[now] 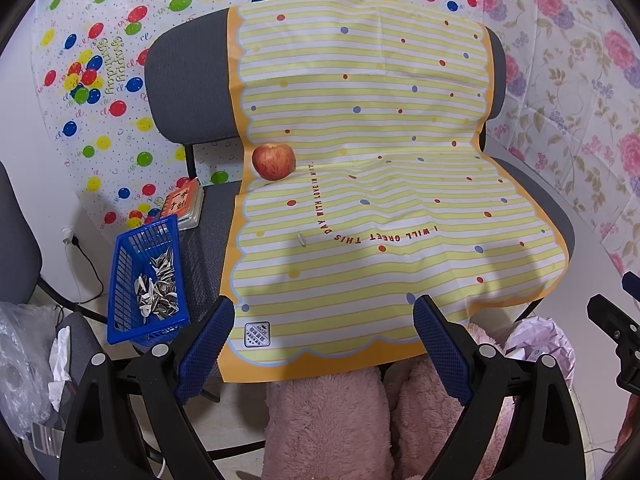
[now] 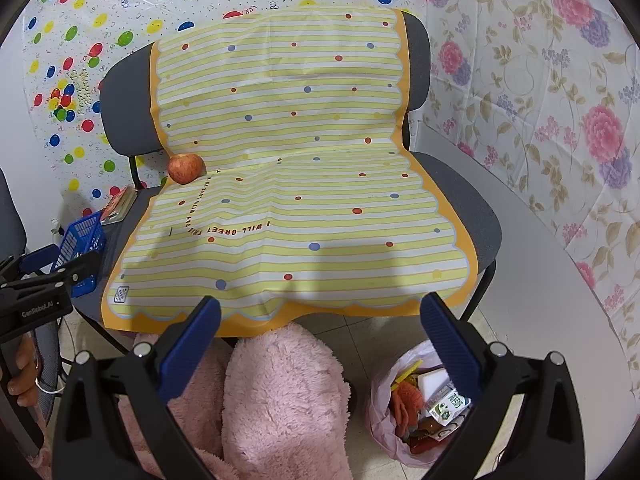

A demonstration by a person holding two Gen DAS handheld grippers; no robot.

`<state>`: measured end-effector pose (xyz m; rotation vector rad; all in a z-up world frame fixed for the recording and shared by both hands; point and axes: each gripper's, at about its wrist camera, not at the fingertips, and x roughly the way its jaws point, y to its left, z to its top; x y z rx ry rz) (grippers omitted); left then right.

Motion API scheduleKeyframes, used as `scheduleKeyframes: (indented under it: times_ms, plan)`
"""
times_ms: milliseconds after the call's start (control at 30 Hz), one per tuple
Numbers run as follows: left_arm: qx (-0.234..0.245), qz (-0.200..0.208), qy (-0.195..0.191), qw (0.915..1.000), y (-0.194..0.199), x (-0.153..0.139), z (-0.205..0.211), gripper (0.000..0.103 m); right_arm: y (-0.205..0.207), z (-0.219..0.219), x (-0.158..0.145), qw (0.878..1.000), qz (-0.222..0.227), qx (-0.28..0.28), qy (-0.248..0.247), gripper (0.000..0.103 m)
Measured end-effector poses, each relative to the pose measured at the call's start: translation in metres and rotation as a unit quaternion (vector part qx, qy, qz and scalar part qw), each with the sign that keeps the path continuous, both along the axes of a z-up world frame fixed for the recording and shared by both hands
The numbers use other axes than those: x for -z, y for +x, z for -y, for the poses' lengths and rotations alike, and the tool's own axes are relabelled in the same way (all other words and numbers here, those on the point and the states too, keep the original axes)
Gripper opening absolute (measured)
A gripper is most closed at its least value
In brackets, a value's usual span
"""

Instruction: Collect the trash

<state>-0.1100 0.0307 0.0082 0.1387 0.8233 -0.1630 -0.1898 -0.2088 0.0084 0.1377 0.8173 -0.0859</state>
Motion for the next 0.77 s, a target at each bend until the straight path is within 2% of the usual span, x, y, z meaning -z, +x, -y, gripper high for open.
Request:
scheduleKeyframes:
  times_ms: [467, 633, 767]
  plan:
    - [0.005, 0.001, -0.007, 1.0, 0.01, 0.012, 0.002, 0.092, 0.011, 0.002, 0.009, 1.0, -0.008, 0.007, 0.009, 0.098]
    - [-0.006, -0.027, -0.007, 0.9996, 0.034, 0.04, 0.006, 0.092, 0.035, 0.015, 0.022, 1.0, -0.012, 0.013, 0.005, 0.098]
    - [-0.022, -0.056, -0.002, 0.9982, 0.052, 0.069, 0.003, 0.092, 0.081, 0.044, 0.047, 1.0, -0.016, 0.023, 0.002, 0.098]
